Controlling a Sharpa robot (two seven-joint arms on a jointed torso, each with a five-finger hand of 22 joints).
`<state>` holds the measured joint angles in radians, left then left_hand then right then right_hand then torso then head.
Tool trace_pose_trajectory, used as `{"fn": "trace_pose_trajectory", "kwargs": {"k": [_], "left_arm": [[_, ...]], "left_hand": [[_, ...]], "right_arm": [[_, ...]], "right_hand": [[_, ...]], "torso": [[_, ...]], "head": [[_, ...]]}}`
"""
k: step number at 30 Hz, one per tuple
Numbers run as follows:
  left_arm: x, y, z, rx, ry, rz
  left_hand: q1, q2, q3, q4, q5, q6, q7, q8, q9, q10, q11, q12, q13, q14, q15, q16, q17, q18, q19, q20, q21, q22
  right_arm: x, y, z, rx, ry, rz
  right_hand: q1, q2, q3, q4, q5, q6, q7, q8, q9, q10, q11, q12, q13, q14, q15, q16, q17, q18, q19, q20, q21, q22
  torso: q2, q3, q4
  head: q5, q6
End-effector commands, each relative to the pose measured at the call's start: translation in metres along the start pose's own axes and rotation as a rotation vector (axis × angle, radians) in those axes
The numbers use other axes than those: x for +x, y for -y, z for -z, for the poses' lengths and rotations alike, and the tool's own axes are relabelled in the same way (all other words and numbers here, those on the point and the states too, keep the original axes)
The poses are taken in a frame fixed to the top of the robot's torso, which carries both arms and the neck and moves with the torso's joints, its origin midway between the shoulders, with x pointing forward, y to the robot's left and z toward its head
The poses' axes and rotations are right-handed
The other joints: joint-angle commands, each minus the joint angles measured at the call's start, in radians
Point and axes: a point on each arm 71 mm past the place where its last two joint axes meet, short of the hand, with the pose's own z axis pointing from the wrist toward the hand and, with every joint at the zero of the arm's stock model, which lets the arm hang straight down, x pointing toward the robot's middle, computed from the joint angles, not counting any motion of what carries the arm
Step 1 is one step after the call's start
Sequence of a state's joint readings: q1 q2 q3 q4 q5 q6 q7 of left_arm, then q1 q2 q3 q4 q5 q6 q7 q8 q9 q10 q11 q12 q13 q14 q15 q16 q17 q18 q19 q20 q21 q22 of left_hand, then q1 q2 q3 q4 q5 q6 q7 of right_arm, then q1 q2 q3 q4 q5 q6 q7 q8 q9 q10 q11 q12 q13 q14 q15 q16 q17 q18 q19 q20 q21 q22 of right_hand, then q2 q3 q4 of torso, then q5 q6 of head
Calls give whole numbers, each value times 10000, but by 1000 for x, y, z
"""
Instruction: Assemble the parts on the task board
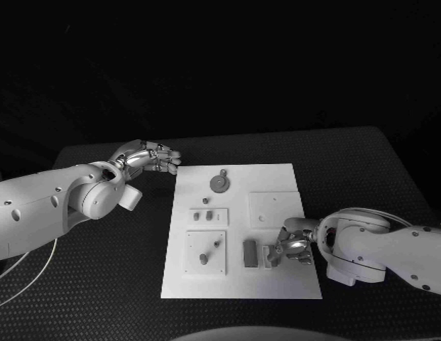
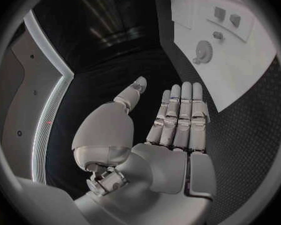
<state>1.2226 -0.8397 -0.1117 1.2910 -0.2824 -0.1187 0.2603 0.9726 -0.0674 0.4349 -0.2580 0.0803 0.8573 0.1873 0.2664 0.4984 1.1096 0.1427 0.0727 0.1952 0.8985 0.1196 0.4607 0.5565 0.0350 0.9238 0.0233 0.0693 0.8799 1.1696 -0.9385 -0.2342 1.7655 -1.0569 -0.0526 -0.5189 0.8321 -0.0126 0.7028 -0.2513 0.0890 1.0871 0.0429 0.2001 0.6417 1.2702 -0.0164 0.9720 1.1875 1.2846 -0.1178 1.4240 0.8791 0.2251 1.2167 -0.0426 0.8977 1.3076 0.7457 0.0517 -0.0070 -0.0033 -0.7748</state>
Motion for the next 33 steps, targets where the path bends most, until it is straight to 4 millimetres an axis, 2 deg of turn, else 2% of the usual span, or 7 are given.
{"fn": "trace_pose_trajectory", "kwargs": {"k": [1,33], "left_arm": [[2,2,0,84,-159,76],[2,1,0,73,-169,78]], "left_hand": [[-49,4,49,19,-50,-1,-46,60,-10,75,30,-23,-11,31,43,-58,19,111,-82,9,15,-9],[-55,5,50,20,-51,-5,-44,63,-16,77,30,-26,-16,37,44,-80,51,111,-82,11,17,-11]], "right_arm": [[1,-2,0,-197,-42,-89],[4,-5,-8,-74,-628,36]], "right_hand": [[345,372,481,-418,69,-513,533,45,3,67,13,21,11,45,-9,50,15,366,31,-12,44,195],[290,320,491,-412,61,-517,533,44,-16,63,12,21,12,42,-14,52,14,367,32,-24,49,190]], "torso": [[-1,4,4],[1,-1,-3]], "head": [[16,-6],[27,-61]]}}
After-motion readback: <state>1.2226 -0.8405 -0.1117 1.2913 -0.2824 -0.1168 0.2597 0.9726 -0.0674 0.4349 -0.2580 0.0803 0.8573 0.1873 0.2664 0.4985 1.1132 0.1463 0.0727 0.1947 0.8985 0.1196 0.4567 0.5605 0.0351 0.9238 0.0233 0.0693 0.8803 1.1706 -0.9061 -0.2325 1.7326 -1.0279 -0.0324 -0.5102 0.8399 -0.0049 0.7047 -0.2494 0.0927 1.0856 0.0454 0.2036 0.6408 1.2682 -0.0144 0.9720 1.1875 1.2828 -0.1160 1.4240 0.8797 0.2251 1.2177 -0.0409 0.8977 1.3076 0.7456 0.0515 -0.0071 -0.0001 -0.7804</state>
